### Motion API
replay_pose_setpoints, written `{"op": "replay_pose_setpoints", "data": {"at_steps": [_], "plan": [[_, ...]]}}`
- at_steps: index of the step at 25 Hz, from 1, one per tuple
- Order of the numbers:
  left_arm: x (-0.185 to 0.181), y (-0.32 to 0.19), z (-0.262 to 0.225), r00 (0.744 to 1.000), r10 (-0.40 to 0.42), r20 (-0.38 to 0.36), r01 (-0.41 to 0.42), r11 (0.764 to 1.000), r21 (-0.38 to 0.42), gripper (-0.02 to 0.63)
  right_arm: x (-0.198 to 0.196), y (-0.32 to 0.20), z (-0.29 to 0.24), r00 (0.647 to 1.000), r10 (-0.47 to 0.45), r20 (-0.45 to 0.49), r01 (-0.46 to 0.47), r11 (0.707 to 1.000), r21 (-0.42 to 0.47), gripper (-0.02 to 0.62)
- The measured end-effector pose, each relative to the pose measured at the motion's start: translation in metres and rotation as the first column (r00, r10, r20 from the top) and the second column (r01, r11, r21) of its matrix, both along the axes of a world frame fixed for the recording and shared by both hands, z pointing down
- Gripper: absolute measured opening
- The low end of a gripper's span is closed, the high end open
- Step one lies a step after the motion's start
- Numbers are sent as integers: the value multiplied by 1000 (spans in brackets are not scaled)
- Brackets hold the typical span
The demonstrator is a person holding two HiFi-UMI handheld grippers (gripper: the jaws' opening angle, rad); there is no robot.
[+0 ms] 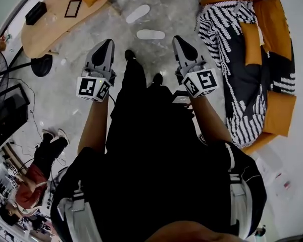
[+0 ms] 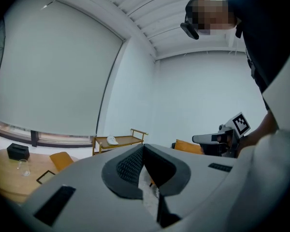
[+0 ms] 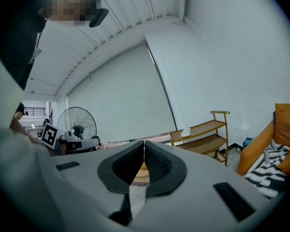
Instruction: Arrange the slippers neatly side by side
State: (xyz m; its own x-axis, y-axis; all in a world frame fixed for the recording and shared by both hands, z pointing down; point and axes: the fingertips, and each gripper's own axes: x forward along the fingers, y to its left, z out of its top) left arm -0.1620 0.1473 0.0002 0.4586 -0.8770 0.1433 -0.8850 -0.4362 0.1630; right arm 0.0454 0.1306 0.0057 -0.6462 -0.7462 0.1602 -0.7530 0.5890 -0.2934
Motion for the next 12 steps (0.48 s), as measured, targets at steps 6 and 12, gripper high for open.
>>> {"op": "replay_pose_setpoints", "data": {"at_steps": [6, 12], "plan": [[-24, -56, 23, 999, 33, -27, -34, 998, -45, 15, -25, -53, 5, 999, 38, -26, -38, 999, -17, 32], [-34, -116, 44, 997, 79, -21, -80, 995, -60, 15, -72, -100, 15, 984, -107, -145, 114, 993, 41, 32]]}}
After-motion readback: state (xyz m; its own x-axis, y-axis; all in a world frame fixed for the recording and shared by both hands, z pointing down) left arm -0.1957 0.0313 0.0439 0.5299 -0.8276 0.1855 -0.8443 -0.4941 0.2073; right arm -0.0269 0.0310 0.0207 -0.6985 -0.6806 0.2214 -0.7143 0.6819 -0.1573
